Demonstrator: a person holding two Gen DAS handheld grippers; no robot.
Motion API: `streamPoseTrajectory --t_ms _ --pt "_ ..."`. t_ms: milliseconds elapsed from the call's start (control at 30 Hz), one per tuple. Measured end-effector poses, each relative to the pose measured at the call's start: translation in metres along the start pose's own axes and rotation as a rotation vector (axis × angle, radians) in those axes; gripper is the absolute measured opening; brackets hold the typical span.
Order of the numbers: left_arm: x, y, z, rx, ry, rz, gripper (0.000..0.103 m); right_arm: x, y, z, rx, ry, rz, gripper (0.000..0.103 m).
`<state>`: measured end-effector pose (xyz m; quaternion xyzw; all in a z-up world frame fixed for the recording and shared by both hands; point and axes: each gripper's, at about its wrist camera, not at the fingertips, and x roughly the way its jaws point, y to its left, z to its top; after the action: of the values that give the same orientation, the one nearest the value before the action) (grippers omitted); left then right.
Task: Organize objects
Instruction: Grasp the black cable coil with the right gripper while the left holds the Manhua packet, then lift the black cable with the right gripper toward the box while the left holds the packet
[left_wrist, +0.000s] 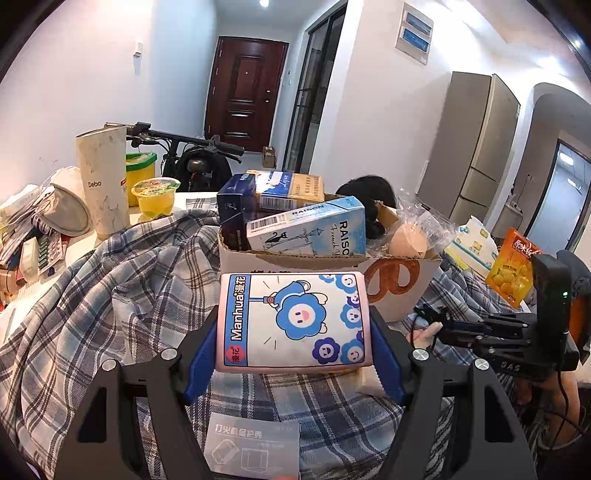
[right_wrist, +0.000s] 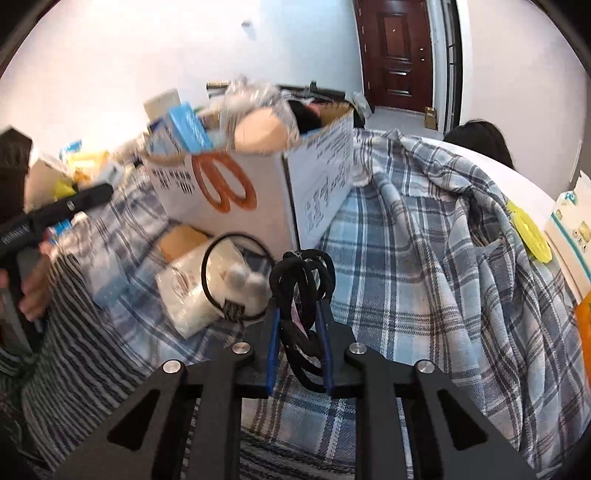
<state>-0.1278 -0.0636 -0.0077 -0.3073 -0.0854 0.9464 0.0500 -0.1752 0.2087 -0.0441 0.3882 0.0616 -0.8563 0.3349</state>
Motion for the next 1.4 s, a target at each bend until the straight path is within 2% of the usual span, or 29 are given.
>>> streamPoseTrajectory --t_ms 300,533,733,833,967,1067,1167,1267,1333,1400 --pt "0.001 0.003 0.001 -0.018 0.009 0.001 0.074 -0.012 -0.001 0.003 0.022 -0.072 0.021 0.013" --pt "-0.001 0.004 0.001 -0.018 0.002 -0.002 0.074 -0.028 -0.003 0.004 0.037 -0.164 0.055 0.012" --pt "-0.002 0.005 0.002 -0.028 -0.011 0.001 0.074 -0.064 0.001 0.013 0.061 -0.336 0.192 0.012" --pt "-0.002 0.008 0.002 -0.045 -0.013 0.002 0.074 -0.081 0.005 0.034 0.072 -0.403 0.251 0.012" --pt "-0.004 0.010 0.003 -0.056 -0.025 -0.004 0.074 -0.089 0.004 0.086 0.130 -0.465 0.341 0.012" --pt "-0.006 0.010 0.004 -0.056 -0.037 -0.005 0.074 -0.078 -0.012 0.128 0.241 -0.498 0.391 0.012" --pt "-0.006 0.011 0.004 -0.061 -0.040 -0.008 0.074 -0.048 -0.031 0.150 0.343 -0.507 0.407 0.012" --pt "-0.006 0.012 0.004 -0.064 -0.041 -0.011 0.074 -0.012 -0.040 0.141 0.379 -0.481 0.331 0.012" --pt "-0.006 0.013 0.004 -0.071 -0.039 -0.016 0.074 0.011 -0.048 0.129 0.416 -0.423 0.303 0.012" --pt "-0.005 0.014 0.004 -0.074 -0.035 -0.009 0.074 0.027 -0.050 0.125 0.431 -0.365 0.322 0.012"
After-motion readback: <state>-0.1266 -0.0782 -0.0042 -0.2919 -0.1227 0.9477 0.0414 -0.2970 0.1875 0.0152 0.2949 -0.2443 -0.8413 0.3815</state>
